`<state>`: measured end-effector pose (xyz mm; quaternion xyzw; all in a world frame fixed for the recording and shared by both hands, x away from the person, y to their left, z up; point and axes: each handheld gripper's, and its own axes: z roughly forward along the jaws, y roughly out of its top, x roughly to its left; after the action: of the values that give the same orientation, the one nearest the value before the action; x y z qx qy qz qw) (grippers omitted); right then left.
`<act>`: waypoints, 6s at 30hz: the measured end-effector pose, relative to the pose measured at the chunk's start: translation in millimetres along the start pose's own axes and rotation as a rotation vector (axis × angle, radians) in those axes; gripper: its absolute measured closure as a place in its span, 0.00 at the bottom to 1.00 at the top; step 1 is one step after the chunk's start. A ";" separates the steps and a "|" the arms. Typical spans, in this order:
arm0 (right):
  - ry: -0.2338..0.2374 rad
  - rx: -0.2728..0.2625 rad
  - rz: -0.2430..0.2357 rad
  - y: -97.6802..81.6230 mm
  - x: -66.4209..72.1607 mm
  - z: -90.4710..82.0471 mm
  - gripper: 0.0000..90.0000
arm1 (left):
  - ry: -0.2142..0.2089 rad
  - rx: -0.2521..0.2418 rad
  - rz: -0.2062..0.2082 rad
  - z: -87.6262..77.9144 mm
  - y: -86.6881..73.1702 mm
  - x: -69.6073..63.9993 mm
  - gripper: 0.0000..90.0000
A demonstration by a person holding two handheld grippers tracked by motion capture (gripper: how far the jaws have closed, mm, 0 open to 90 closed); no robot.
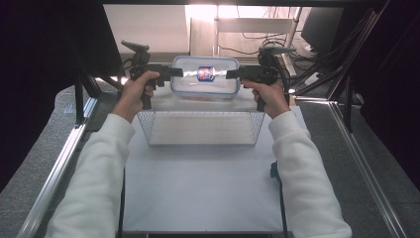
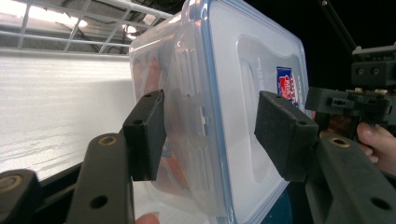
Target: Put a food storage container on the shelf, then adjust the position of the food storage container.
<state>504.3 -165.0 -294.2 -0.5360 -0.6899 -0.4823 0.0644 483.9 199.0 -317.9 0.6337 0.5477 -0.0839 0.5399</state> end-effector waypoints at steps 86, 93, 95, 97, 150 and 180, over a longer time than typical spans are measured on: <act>-0.103 -0.012 -0.428 -243.0 -35.2 -82.1 0.32 | 0.302 0.073 0.445 -45.3 -270.0 -15.2 0.24; -0.120 0.050 -0.404 -258.2 -50.6 -72.4 0.32 | 0.315 0.108 0.425 -38.9 -275.9 -4.1 0.24; -0.122 0.055 -0.403 -259.6 -52.5 -71.2 0.32 | 0.318 0.115 0.431 -37.8 -276.7 -3.4 0.24; -0.122 0.057 -0.401 -259.7 -53.0 -71.0 0.32 | 0.324 0.118 0.435 -37.4 -277.2 -3.1 0.23; -0.498 -0.003 -0.374 -220.3 -139.9 -157.4 0.99 | 0.372 0.166 0.471 -29.7 -279.7 6.9 0.20; -0.592 0.151 -0.375 -217.6 -201.6 -157.8 0.99 | 0.389 0.185 0.461 -27.3 -282.9 11.7 0.20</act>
<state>346.4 -408.8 -463.0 -0.5103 -0.7987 -0.2574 -0.1883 253.2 175.5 -482.7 0.7917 0.4725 0.1142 0.3699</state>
